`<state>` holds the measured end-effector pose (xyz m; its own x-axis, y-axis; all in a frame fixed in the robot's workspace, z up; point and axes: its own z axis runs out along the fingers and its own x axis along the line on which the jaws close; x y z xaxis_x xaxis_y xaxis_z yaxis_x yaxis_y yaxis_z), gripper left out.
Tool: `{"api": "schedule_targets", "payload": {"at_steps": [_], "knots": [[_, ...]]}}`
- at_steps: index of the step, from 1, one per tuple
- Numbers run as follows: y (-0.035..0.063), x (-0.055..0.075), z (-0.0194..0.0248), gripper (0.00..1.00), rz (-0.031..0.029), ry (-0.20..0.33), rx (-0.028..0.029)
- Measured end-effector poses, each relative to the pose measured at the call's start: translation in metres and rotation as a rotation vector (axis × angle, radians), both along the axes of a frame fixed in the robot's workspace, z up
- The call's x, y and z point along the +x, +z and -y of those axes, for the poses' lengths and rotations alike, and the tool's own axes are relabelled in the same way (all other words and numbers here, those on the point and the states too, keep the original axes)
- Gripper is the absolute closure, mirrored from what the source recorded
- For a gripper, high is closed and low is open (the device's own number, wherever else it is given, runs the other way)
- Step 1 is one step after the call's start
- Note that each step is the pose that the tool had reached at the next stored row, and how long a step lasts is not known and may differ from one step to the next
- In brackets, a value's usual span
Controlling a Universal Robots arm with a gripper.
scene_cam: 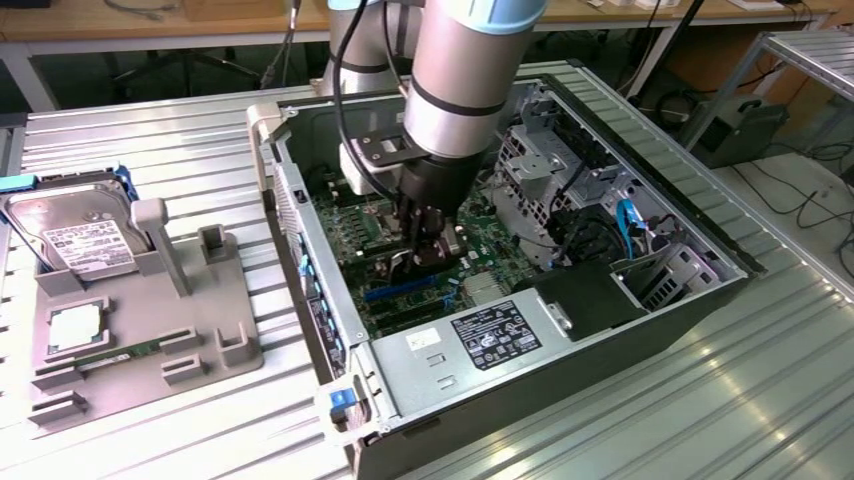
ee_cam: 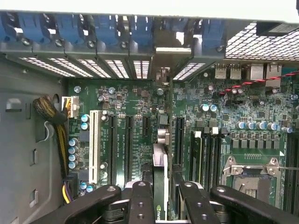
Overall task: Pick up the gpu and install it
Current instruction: 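Insert the gpu into the slot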
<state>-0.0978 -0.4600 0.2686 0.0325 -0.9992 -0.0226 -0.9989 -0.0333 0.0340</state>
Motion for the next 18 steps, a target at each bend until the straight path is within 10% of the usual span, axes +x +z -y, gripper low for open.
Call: {"api": "schedule_targets", "payload": {"at_steps": [14,18], "knots": [[-0.0079,-0.005,-0.0027,0.74,-0.0033,-0.059,-0.0004],[-0.0124,0.000,-0.0020,0.74,-0.0283,-0.059,-0.0010]]}}
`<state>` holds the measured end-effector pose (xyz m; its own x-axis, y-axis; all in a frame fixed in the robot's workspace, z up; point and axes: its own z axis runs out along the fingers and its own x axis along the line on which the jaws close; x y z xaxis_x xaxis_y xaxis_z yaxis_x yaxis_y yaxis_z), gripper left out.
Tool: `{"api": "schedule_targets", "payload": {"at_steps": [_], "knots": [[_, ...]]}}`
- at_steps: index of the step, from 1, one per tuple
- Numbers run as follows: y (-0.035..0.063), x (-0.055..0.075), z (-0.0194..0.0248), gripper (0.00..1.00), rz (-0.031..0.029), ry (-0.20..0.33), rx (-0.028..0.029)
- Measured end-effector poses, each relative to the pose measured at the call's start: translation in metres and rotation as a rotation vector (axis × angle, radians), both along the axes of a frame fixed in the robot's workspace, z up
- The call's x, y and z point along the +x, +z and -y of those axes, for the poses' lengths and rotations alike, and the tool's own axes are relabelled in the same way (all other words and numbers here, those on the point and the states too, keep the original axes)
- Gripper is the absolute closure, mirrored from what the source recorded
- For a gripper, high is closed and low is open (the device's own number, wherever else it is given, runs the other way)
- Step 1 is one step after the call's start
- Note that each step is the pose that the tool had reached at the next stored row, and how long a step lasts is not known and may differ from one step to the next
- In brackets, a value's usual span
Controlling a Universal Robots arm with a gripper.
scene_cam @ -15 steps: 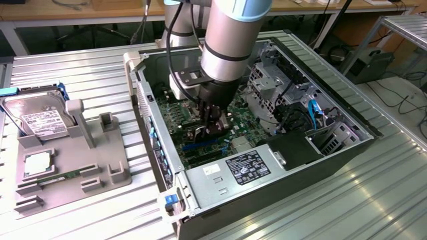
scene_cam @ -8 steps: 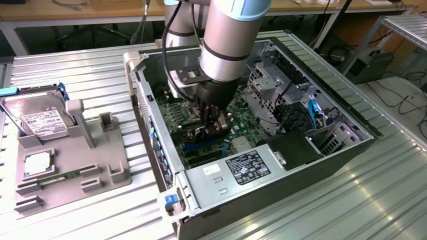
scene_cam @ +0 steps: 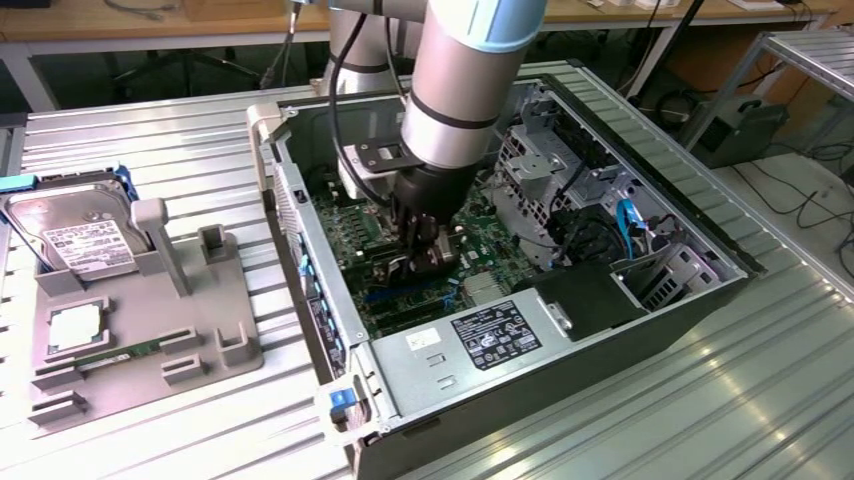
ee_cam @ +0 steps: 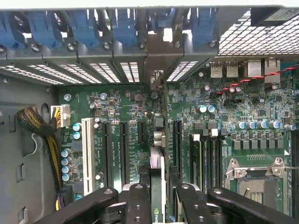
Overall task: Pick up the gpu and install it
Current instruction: 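Insert the gpu into the slot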
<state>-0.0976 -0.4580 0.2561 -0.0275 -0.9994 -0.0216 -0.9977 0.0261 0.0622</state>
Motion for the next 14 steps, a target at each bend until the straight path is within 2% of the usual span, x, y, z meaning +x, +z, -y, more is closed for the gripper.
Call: {"api": "schedule_targets", "payload": {"at_steps": [1,4,5,6,7,8,9,10,12,14], "knots": [[-0.0017,0.000,0.0002,0.74,-0.0038,0.000,-0.0005],[-0.0032,0.000,0.0000,0.73,-0.0033,0.000,0.0005],[-0.0003,0.000,0.0001,0.66,-0.0037,0.000,-0.0002],[0.0044,0.000,0.0001,0.66,-0.0036,0.000,-0.0001],[0.0136,0.000,0.0001,0.66,-0.0037,0.000,-0.0002],[0.0286,0.000,0.0001,0.66,-0.0036,0.000,-0.0001],[0.0366,0.000,0.0001,0.68,-0.0036,0.000,0.0000],[0.0388,0.000,0.0001,0.75,-0.0036,0.000,0.0000],[0.0389,0.000,0.0001,0.87,-0.0036,0.000,0.0001],[0.0389,0.000,0.0001,0.89,-0.0036,0.000,0.0001]]}}
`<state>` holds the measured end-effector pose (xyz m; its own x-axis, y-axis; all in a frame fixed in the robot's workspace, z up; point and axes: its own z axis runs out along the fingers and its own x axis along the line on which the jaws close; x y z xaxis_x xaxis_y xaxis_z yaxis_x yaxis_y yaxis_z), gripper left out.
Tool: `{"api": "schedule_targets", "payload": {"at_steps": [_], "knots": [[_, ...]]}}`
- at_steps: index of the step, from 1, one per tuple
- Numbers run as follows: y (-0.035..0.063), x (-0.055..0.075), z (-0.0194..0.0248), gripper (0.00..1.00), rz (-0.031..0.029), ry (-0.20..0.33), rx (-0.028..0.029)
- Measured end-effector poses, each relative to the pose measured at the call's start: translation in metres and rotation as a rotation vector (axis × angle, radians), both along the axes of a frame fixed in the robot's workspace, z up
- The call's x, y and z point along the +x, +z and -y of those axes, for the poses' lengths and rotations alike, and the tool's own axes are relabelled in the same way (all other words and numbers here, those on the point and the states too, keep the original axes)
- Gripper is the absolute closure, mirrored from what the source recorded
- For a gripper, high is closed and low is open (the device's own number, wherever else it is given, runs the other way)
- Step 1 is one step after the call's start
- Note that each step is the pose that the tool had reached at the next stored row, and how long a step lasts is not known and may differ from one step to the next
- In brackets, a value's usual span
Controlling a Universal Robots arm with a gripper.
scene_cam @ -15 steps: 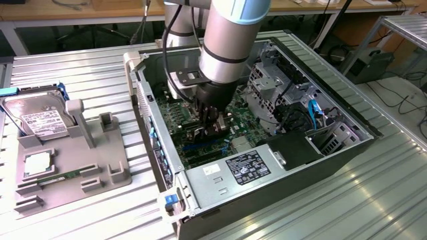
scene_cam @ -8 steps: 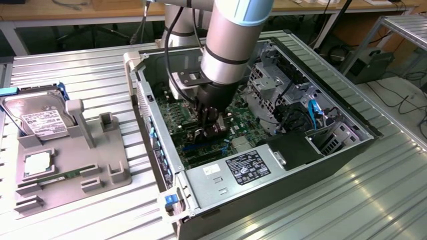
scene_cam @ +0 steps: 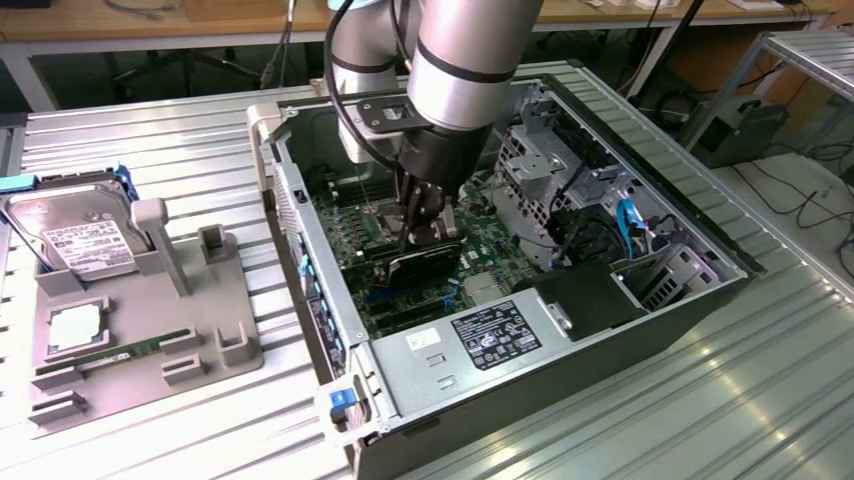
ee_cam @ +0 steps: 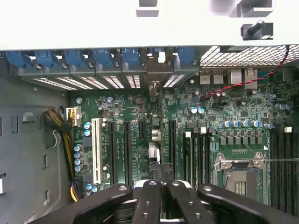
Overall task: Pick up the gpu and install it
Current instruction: 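Insert the gpu into the slot, then press down on the gpu until it lock into place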
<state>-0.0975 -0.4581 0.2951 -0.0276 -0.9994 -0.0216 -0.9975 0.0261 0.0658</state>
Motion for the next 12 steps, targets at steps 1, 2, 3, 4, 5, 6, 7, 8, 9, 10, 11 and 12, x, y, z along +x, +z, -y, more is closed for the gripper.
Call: {"api": "schedule_targets", "payload": {"at_steps": [1,2,3,4,5,6,7,8,9,10,11,12], "knots": [[0.0000,0.0000,0.0000,0.89,0.0000,0.000,0.0000],[0.0000,0.0000,0.0000,0.89,0.0000,0.000,-0.0001],[0.0001,0.0000,0.0000,0.89,0.0000,0.000,-0.0001],[0.0000,0.0000,0.0000,0.89,0.0000,0.000,-0.0001],[0.0000,0.0000,0.0000,0.89,0.0000,0.000,-0.0001],[0.0000,0.0000,0.0000,0.89,0.0000,0.000,-0.0001],[0.0000,0.0000,0.0000,0.89,0.0000,0.000,-0.0001],[0.0000,0.0000,0.0000,0.89,0.0000,0.000,-0.0001],[0.0000,0.0000,0.0000,0.89,0.0000,0.000,0.0000],[0.0000,0.0000,0.0000,0.89,0.0000,0.000,-0.0001],[0.0000,0.0000,0.0000,0.89,0.0000,0.000,-0.0001],[0.0000,0.0000,0.0000,0.89,0.0000,0.000,-0.0001]]}}
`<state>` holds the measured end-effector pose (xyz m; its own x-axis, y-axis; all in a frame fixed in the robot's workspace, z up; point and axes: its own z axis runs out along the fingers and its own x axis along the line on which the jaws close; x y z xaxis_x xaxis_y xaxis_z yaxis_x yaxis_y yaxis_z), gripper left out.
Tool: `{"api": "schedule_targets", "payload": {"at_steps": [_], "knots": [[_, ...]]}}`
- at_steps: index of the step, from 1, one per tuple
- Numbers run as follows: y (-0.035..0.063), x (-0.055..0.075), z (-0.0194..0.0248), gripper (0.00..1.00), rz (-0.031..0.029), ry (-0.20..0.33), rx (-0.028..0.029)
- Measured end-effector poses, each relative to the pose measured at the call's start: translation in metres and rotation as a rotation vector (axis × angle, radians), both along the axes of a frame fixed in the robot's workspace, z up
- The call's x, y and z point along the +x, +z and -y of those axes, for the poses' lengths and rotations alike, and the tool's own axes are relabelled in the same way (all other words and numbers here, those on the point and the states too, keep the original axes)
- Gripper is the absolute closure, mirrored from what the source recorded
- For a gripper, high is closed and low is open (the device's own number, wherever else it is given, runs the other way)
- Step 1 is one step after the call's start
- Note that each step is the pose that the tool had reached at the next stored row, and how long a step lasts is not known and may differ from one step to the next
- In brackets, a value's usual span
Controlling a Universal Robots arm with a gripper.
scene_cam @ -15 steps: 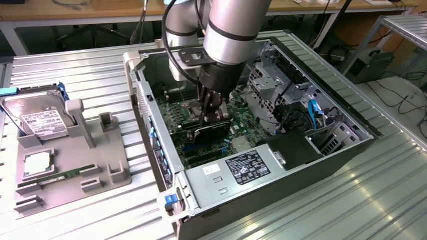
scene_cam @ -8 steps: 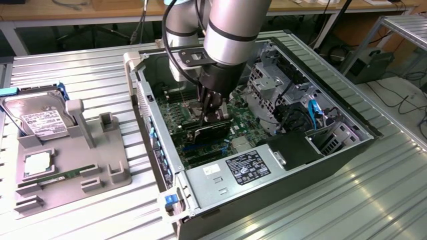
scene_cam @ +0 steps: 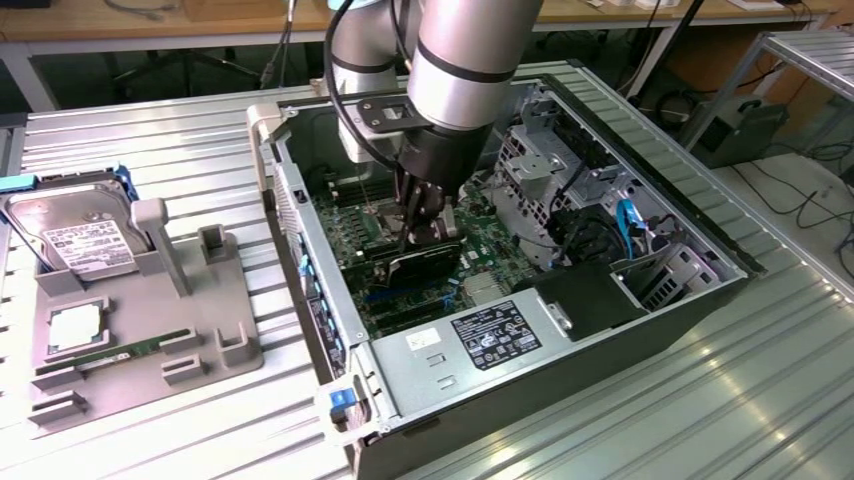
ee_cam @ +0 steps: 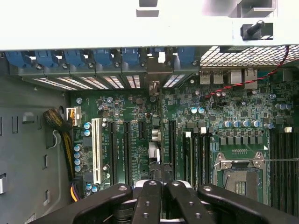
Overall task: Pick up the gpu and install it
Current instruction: 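Press down on the gpu until it lock into place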
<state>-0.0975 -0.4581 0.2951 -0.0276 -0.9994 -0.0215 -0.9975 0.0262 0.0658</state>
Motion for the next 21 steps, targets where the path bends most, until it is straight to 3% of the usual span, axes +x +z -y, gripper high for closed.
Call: {"api": "schedule_targets", "payload": {"at_steps": [4,9,14,21], "knots": [[-0.0009,0.000,-0.0002,0.89,0.0006,0.000,0.0000],[-0.0069,-0.008,-0.0074,0.89,0.0067,0.000,0.0002],[-0.0143,-0.008,-0.0076,0.89,0.0148,0.001,-0.0002],[-0.0197,-0.010,-0.0074,0.89,0.0170,0.003,-0.0018]]}}
